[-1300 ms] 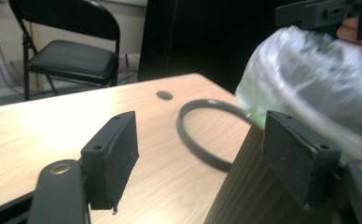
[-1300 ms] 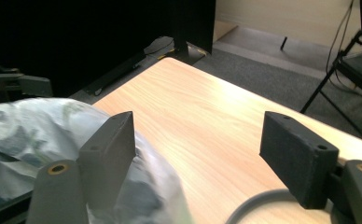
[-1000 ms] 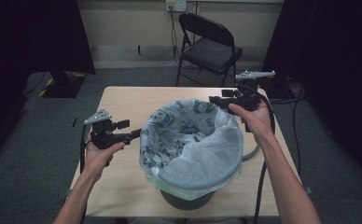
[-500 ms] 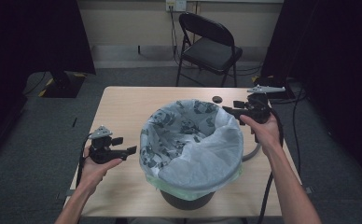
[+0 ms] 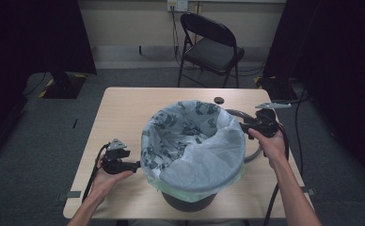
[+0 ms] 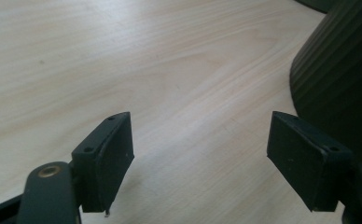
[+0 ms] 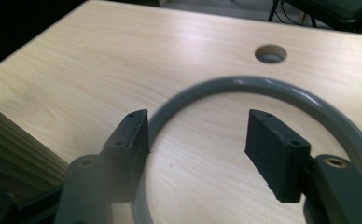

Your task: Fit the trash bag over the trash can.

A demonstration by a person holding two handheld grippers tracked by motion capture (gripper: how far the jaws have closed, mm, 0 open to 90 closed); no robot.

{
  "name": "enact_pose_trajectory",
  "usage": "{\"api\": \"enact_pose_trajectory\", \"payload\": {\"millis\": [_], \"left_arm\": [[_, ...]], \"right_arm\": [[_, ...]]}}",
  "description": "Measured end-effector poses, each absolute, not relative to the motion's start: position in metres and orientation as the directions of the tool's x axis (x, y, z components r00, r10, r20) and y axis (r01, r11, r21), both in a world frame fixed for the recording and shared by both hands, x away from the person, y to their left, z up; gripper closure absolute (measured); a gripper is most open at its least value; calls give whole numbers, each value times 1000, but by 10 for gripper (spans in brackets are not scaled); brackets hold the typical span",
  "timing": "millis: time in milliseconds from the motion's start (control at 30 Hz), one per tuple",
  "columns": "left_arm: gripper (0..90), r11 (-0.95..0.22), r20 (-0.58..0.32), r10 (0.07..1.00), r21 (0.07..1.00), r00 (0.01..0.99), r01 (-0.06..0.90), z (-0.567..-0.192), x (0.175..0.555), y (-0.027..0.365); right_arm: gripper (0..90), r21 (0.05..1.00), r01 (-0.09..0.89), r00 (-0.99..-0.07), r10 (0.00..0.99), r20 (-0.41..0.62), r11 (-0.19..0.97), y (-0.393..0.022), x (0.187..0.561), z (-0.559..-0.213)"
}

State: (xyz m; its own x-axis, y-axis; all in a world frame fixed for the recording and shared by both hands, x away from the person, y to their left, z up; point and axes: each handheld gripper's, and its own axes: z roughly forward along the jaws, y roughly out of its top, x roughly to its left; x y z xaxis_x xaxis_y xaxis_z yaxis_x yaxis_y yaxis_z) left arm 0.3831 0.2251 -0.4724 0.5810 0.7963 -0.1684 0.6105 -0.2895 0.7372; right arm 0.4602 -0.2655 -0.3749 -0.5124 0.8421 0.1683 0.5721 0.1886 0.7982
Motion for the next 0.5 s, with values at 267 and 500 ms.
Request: {"api": "enact_pose_trajectory", "payload": {"millis": [267,500], "left_arm": [[212,-334,-129,812,697,569,635,-489,382,217],[197,-395,-34,820,690,571,607,-494,376,209]], "right_arm": [[293,763,627,-433,885,172,159,-292,464,-403],[334,736,661,-382,911,157,150,-306,466,-426]]}}
